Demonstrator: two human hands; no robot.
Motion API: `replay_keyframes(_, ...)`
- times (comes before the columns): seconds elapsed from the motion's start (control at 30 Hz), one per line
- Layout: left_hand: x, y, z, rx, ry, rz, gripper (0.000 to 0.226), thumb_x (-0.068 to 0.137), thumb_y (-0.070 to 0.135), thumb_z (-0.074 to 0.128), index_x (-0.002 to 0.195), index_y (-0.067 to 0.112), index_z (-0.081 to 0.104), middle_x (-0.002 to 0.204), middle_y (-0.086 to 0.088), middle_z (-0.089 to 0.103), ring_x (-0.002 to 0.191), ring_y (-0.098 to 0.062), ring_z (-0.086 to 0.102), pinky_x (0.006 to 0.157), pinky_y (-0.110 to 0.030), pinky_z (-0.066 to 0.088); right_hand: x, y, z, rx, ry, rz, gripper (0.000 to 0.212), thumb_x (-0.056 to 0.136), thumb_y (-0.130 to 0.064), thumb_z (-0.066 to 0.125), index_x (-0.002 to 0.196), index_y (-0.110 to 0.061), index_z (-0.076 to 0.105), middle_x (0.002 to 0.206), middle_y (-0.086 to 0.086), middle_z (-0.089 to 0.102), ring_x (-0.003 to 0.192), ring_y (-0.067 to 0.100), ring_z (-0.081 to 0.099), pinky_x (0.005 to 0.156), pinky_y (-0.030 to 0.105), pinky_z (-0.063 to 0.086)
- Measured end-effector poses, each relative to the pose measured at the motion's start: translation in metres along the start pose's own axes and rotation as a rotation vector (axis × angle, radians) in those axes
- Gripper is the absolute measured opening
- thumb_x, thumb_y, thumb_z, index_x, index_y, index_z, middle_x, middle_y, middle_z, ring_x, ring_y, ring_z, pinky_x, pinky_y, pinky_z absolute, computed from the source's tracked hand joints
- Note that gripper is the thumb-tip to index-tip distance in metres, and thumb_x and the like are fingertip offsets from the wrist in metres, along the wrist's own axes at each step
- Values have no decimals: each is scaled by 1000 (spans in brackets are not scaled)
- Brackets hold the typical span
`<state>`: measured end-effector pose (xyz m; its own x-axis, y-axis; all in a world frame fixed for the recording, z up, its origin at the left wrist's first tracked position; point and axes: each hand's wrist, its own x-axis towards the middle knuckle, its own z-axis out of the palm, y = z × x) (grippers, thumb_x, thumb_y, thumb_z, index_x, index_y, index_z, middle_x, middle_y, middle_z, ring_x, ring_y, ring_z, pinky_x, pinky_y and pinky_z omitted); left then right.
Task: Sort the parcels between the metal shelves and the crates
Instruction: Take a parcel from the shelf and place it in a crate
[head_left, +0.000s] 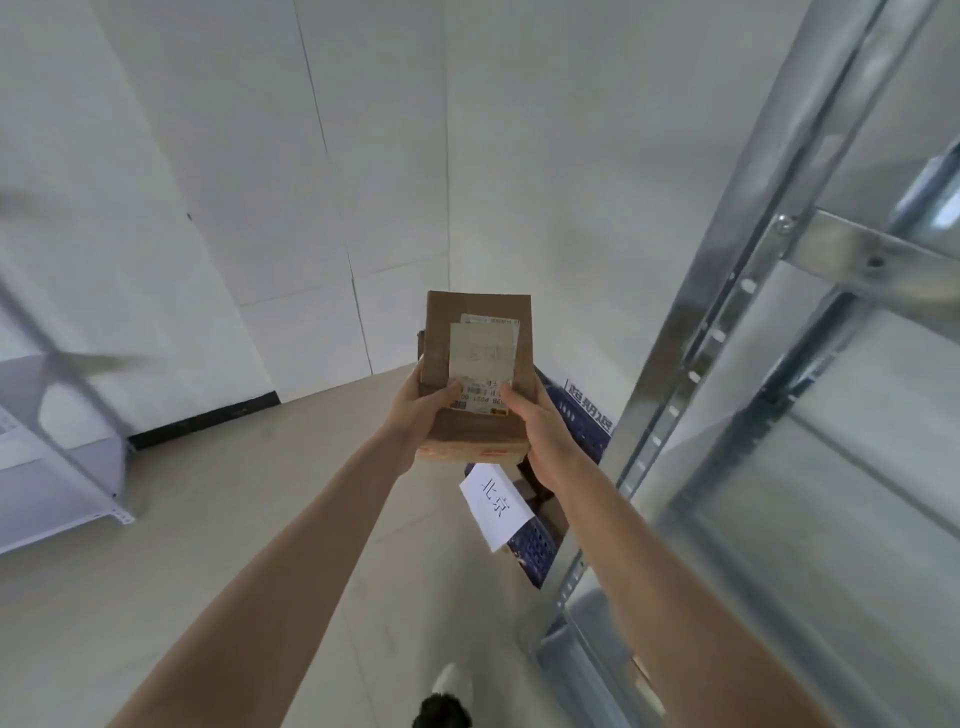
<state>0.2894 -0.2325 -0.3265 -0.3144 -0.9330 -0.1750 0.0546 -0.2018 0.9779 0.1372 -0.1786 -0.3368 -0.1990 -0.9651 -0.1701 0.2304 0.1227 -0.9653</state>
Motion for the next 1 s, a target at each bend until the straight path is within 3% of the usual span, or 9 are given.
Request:
replay_keyframes(0.07,46,3,0,19,-61,-7,38,93,13,65,129,21,56,108,3,71,93,-12,69,72,-20,54,38,2,-4,50,49,-1,41,100,-21,56,138,-34,48,123,-1,68,112,23,64,90,40,55)
replay_keyframes(0.2,125,3,6,66,-132,-57,37,92,14,67,127,21,57,106,3,71,100,-19,67,83,-28,54,102,2,-17,133,151,31,43,99,-20,58,139,-34,49,122,0,70,113,27,65,88,44,56)
replay_keyframes(0.3,172,3,10,91,-185,-88,34,92,11,66,123,24,56,104,4,70,95,-17,67,73,-22,54,138,3,-25,142,188,44,43,98,-21,59,138,-33,50,124,3,69,114,30,65,89,47,57)
replay_keyframes(0.47,260,3,31,125,-312,-159,36,94,13,64,127,23,53,103,5,68,87,-8,65,59,-12,51,201,-2,-45,160,321,55,44,98,-22,59,139,-32,47,122,2,70,105,25,69,77,37,60)
replay_keyframes(0.57,314,0,55,179,-435,-193,39,94,16,64,130,23,50,107,3,66,91,-10,63,65,-19,51,233,-2,-67,178,448,47,45,99,-23,58,141,-31,45,127,3,66,109,26,67,84,39,59)
replay_keyframes(0.7,376,-21,88,233,-614,-263,43,92,17,67,132,24,53,116,-1,68,101,-19,66,81,-31,55,260,9,-90,276,628,61,44,100,-18,56,141,-28,44,123,3,66,98,19,68,68,29,59)
replay_keyframes(0.8,405,-42,110,305,-737,-338,45,90,22,69,131,29,51,118,0,67,109,-24,64,97,-46,52,273,26,-108,325,727,109,46,100,-19,56,143,-29,42,126,5,65,102,23,67,71,32,57)
replay_keyframes(0.93,426,-75,138,421,-871,-423,54,90,27,70,137,32,44,124,0,63,110,-21,61,91,-40,52,280,54,-133,377,837,199,47,99,-21,57,143,-31,41,130,7,63,105,25,66,74,33,57)
replay_keyframes(1.0,431,-96,152,459,-917,-472,57,89,27,70,139,30,42,122,2,62,104,-15,60,80,-30,50,281,76,-150,376,881,254,48,99,-22,57,143,-33,40,129,5,63,109,26,64,84,39,56)
